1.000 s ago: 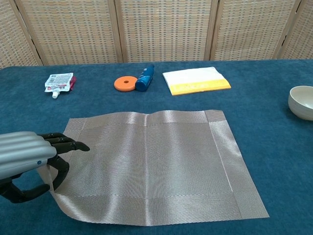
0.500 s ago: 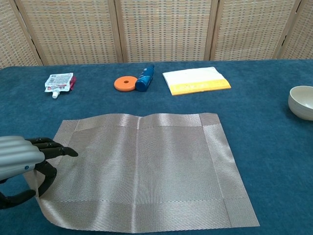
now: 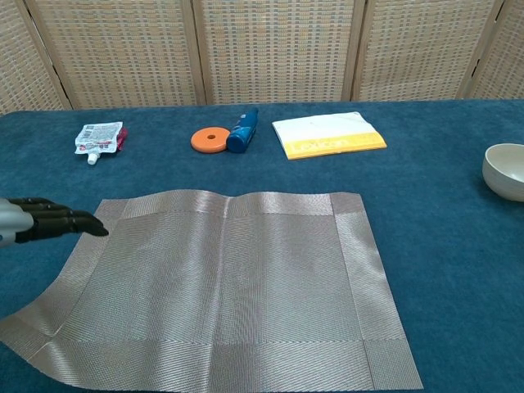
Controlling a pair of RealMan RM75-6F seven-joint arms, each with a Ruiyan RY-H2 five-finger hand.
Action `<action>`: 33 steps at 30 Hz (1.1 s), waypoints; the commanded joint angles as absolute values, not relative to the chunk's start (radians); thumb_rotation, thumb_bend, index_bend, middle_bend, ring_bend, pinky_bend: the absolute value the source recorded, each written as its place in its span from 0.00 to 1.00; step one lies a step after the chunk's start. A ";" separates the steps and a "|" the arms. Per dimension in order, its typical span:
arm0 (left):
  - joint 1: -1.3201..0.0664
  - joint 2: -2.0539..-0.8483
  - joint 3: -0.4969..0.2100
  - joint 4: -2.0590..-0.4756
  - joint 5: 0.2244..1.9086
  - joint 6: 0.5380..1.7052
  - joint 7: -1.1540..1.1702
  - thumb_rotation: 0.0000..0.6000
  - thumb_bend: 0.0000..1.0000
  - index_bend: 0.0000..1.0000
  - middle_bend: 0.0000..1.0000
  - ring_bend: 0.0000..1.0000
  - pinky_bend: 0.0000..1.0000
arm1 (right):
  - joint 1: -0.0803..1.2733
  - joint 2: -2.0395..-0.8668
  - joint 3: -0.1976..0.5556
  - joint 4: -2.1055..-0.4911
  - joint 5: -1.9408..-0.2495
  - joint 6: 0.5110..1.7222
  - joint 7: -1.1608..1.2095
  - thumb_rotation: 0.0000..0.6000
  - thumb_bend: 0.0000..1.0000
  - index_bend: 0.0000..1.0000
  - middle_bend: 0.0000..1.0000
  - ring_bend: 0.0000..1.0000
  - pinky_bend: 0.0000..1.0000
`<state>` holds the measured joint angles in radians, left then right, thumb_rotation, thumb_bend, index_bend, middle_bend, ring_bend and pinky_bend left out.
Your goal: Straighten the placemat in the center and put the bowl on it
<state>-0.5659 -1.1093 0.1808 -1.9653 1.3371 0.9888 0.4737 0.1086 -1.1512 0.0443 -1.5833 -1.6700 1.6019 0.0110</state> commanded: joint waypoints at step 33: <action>-0.335 -1.102 -0.022 -1.924 1.336 1.398 0.344 1.00 0.00 0.00 0.00 0.00 0.00 | 0.456 -1.355 0.207 -1.163 -1.101 0.858 -0.052 1.00 0.00 0.28 0.00 0.00 0.00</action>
<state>-0.3353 -1.1034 -0.0188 -1.9265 1.3387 1.4003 0.3478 0.4394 -1.3315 0.2056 -1.1858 -1.0984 0.8713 -0.0432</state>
